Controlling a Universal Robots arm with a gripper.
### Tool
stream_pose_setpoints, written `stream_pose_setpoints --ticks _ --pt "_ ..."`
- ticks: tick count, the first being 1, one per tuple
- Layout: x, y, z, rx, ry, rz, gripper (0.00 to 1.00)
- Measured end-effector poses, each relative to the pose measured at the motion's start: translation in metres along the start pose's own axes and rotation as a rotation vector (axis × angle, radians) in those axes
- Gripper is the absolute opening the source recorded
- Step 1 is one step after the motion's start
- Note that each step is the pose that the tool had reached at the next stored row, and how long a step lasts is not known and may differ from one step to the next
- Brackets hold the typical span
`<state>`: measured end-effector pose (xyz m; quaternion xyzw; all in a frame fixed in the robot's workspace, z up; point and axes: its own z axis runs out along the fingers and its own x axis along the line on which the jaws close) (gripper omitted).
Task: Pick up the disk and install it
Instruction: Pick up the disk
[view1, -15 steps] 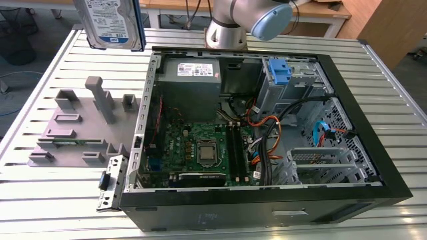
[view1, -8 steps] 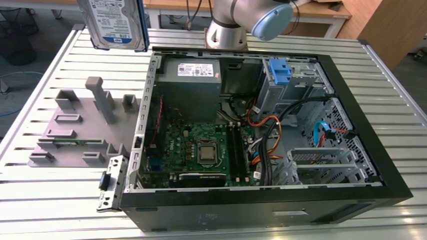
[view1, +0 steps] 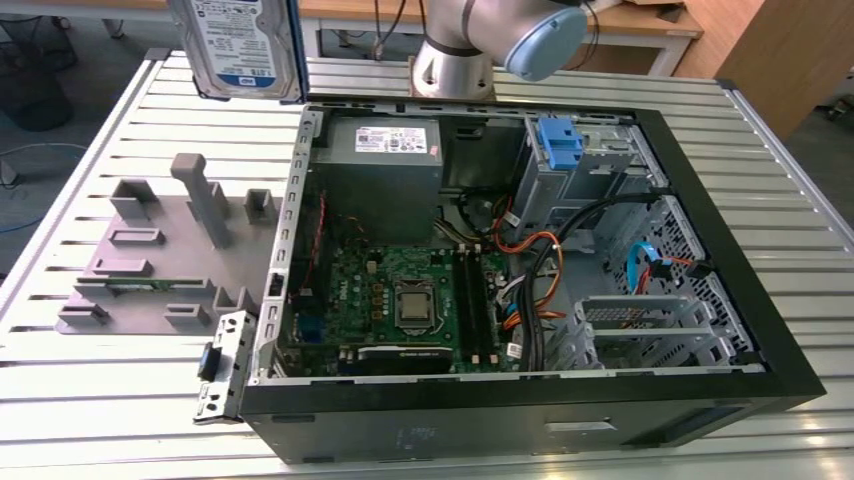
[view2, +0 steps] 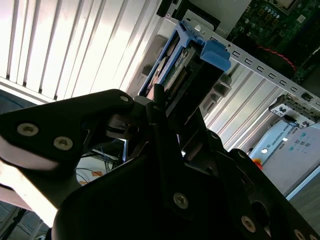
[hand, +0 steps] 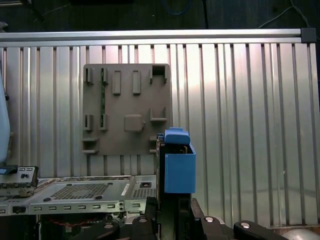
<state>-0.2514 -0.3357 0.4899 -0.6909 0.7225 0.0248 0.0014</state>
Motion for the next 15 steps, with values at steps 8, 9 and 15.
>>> stream_pose_setpoints --ticks 8,9,15 --pt "-0.0006 -0.0136 -0.0004 -0.0001 0.0 0.0 0.35" --pt "-0.0007 -0.0154 -0.0005 0.0 0.0001 0.0 0.35" --pt "-0.0011 -0.0245 -0.0007 0.0 0.0 0.0 0.35"
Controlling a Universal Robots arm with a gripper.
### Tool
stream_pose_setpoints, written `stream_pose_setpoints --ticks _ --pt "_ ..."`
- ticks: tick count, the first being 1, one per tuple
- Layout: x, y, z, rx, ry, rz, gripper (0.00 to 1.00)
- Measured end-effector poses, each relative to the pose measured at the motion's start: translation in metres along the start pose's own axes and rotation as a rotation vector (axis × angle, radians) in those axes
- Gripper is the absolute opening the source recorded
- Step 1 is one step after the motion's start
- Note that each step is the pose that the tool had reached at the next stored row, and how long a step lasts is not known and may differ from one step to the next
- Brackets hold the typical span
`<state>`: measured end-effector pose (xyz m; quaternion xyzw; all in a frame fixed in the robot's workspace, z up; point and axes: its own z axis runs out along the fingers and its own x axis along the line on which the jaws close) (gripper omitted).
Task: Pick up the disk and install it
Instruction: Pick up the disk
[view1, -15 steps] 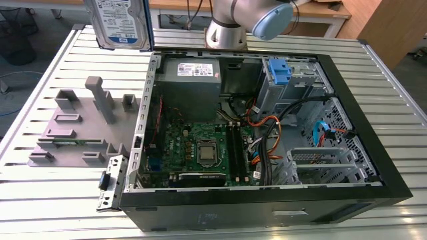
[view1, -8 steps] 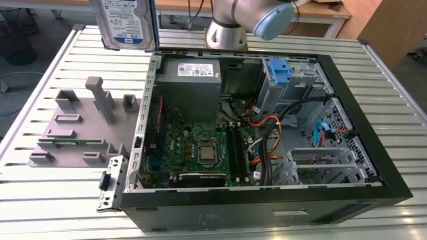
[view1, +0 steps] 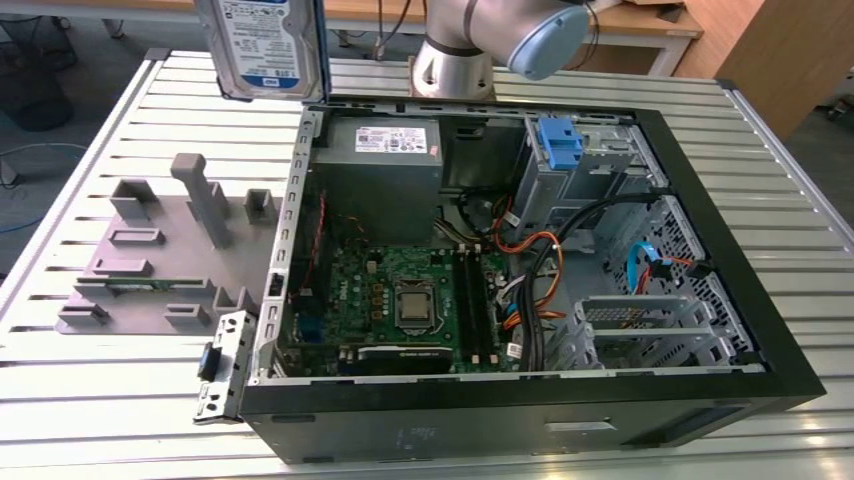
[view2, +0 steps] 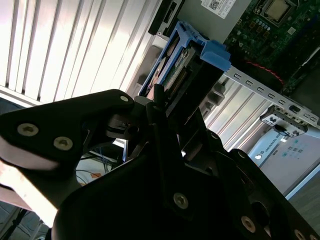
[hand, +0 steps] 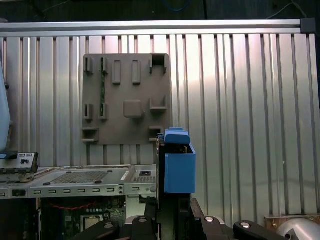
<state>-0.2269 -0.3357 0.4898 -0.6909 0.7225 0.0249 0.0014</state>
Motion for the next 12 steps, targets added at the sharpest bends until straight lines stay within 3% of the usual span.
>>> stream_pose_setpoints --ticks 12 --pt "-0.0008 -0.0156 -0.0004 0.0 0.0 0.0 0.35"
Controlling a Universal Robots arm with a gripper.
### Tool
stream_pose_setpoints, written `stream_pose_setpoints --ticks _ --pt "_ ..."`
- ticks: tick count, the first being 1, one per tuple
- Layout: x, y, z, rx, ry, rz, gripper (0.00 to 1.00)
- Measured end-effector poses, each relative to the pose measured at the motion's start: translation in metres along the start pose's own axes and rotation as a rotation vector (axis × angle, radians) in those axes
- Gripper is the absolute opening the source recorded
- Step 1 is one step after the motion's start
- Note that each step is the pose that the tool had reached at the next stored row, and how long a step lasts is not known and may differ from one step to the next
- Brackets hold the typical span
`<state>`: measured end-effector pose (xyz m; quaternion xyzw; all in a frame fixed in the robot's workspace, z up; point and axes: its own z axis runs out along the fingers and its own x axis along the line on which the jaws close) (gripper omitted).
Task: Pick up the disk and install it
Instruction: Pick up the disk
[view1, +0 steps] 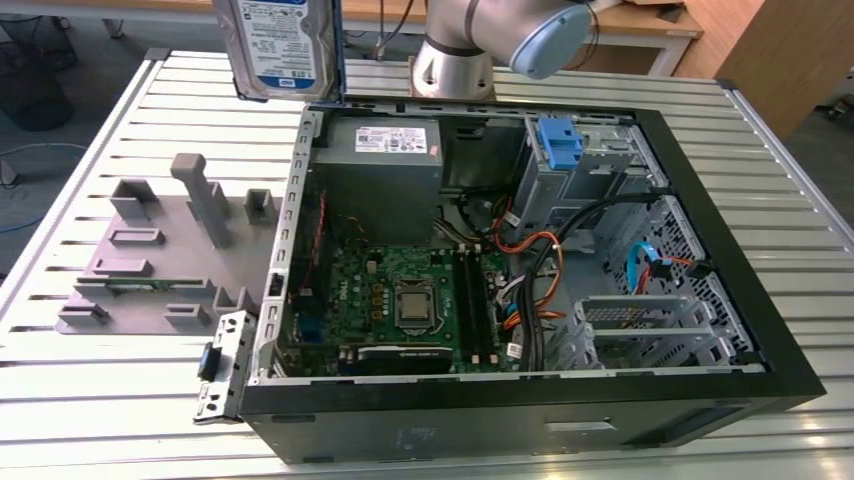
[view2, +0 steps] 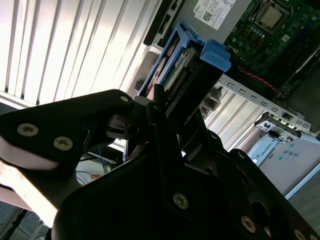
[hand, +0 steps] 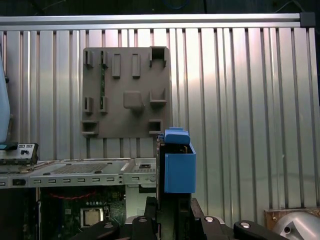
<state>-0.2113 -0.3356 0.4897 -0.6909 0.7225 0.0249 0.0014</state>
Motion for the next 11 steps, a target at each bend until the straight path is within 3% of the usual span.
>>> stream_pose_setpoints --ticks 11 --pt "-0.0005 -0.0108 -0.0003 0.0 0.0 0.0 0.35"
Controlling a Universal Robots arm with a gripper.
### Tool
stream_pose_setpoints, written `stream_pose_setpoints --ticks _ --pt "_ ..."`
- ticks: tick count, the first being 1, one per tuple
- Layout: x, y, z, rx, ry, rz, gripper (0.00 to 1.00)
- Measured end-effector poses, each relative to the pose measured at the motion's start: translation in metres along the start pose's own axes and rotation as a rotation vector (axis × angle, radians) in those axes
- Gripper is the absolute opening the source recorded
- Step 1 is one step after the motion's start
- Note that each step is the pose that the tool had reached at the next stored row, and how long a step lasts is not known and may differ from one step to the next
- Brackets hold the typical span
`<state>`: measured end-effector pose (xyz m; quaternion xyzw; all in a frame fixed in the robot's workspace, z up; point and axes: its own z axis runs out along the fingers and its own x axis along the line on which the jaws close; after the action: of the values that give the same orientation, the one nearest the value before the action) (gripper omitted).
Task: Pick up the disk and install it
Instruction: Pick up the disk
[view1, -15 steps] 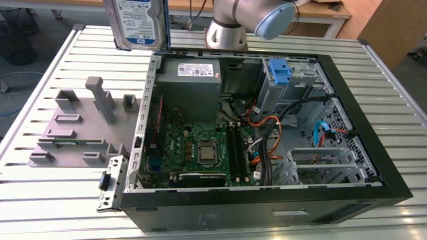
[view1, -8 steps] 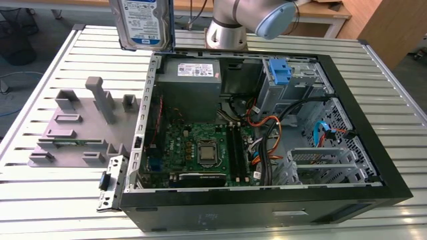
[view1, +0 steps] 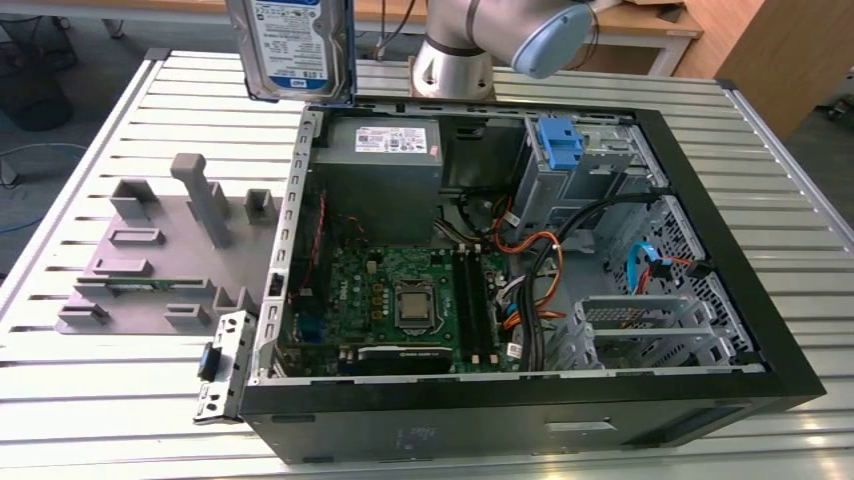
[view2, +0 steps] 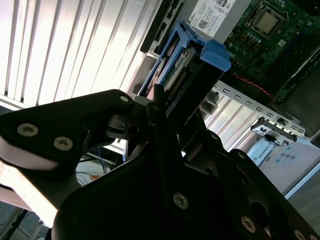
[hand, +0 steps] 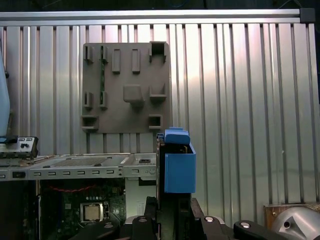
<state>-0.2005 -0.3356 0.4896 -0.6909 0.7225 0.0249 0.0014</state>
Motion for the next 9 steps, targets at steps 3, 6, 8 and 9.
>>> stream_pose_setpoints --ticks 3,6,8,9 --pt "-0.0001 -0.0028 -0.0001 0.0 0.0 0.0 0.35" --pt "-0.0002 -0.0053 -0.0002 0.0 0.0 0.0 0.35" --pt "-0.0002 -0.0055 -0.0002 0.0 0.0 0.0 0.35" --pt "-0.0003 -0.0057 -0.0002 0.0 0.0 0.0 0.35"
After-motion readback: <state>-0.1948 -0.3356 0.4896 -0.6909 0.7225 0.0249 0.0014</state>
